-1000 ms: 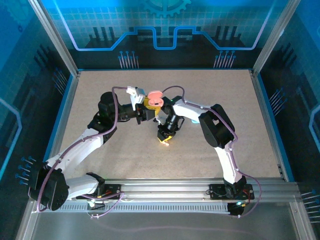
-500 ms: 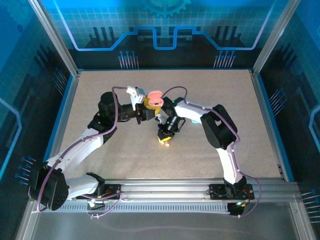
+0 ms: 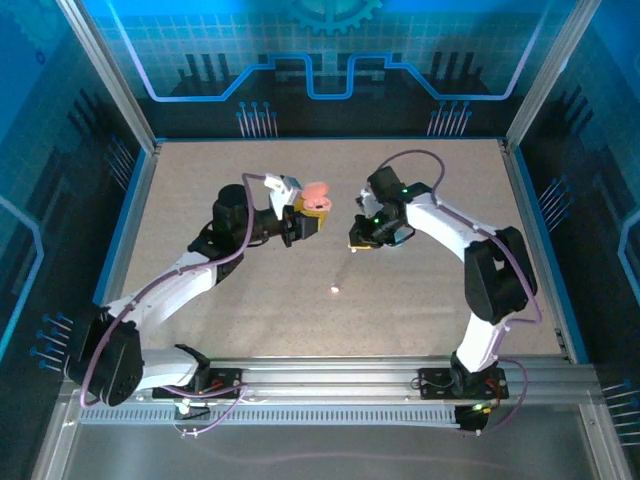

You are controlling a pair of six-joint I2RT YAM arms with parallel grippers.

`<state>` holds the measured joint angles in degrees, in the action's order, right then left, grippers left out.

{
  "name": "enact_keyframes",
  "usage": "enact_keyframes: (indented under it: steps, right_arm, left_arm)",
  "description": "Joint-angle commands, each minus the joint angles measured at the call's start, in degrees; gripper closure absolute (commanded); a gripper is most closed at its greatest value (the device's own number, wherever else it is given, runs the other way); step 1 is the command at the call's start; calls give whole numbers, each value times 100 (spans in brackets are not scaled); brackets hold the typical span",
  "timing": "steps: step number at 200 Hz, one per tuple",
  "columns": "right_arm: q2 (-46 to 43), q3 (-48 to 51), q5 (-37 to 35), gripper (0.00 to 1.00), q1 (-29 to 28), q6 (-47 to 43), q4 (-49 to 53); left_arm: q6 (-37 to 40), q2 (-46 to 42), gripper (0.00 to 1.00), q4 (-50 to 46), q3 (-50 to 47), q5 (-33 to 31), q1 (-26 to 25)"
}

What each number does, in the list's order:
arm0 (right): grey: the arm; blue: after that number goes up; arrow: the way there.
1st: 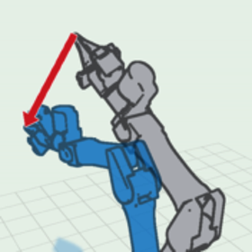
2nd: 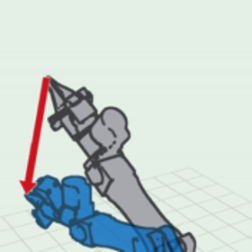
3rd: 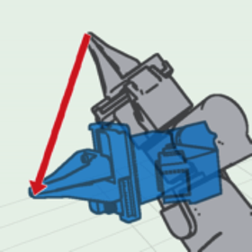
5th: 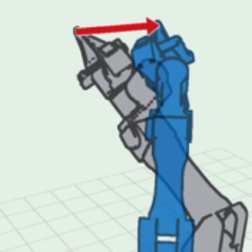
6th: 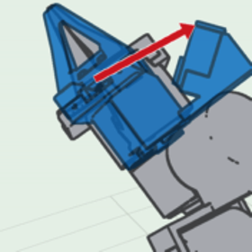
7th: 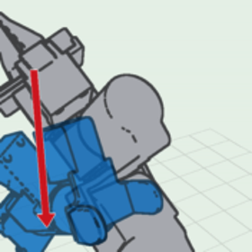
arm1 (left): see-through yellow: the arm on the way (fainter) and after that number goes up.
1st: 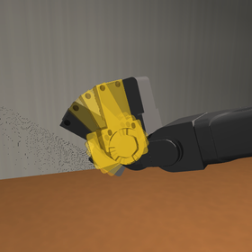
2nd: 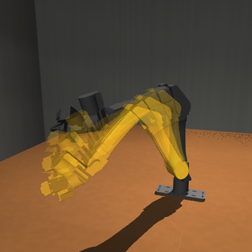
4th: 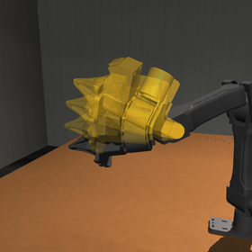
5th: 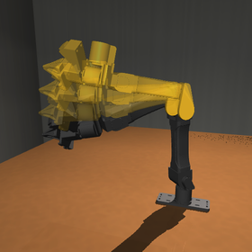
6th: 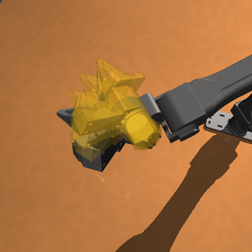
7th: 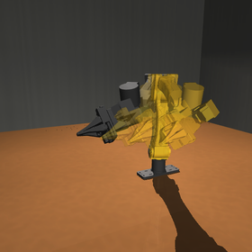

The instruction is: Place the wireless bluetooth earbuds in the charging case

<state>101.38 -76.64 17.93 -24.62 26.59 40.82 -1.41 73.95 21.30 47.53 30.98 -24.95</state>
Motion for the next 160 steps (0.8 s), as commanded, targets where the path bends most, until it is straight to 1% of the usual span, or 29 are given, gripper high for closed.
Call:
enact_keyframes:
  steps: [1,49,88,160]
  right_arm:
    - [-525,164,-360,83,137,212,-127]
    - [-1039,132,-603,82,251,167,103]
    - [-1411,-9,-624,83,256,217,137]
    - [-1897,-254,-403,82,223,290,121]
  left_arm:
    - [44,228,68,46,169,-427,-108]
    - [-55,616,68,201,126,-656,-215]
    - [-70,869,68,345,56,-740,-312]
    - [-43,1465,68,786,177,-770,-671]
